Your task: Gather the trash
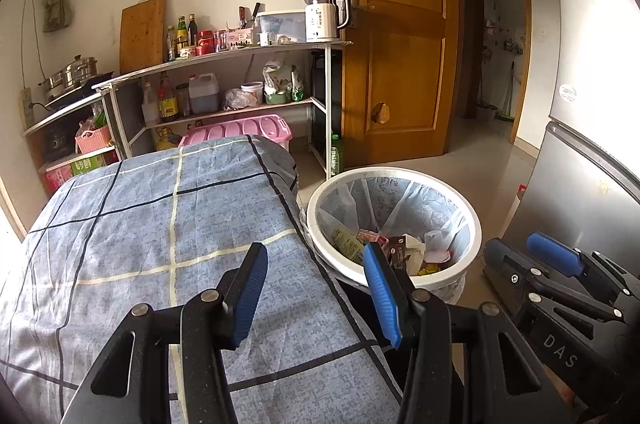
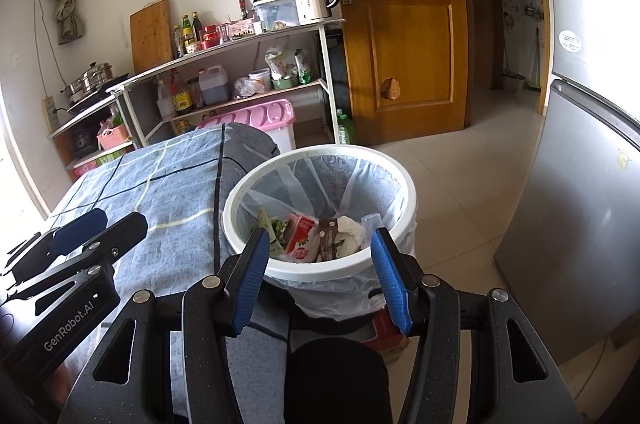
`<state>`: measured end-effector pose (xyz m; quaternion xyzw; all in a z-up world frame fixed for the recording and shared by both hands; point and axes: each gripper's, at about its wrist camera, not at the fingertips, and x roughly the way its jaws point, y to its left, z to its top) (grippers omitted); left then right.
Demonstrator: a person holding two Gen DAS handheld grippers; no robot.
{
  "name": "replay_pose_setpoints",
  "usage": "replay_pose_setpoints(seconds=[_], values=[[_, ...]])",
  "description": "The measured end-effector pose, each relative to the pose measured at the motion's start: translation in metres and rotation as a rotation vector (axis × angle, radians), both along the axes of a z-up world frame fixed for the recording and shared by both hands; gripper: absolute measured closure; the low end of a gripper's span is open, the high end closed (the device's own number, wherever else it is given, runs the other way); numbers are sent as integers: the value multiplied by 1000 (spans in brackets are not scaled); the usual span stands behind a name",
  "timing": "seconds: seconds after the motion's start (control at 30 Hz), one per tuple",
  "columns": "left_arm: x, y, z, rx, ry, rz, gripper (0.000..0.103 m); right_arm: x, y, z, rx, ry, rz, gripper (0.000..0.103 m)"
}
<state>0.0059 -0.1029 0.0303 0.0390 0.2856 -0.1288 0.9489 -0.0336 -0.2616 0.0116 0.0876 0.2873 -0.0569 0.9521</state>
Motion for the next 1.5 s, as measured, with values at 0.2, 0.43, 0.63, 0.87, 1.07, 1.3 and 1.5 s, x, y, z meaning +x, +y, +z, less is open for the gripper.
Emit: replay_pose_setpoints(seconds=[0.2,0.43,0.63,0.87,1.07,1.3,1.5], values=[[3,4,-3,-5,20,0,53,0,-1,-2,0,6,0,49],[6,5,-5,0,33,1,53,1,-3,-4,5,11,0,49],[6,4,-4,0,33,3,53,1,-4,-4,8,9,1,49],[6,5,-4,1,34,3,53,1,-4,-5,8,10,1,49],[5,6,-3,0,34,5,53,1,-4,-5,9,11,2,49],[5,7,-2,0,31,7,53,1,-1,-4,7,11,2,49],[5,7,-2,0,32,8,53,1,0,-3,7,13,3,49]])
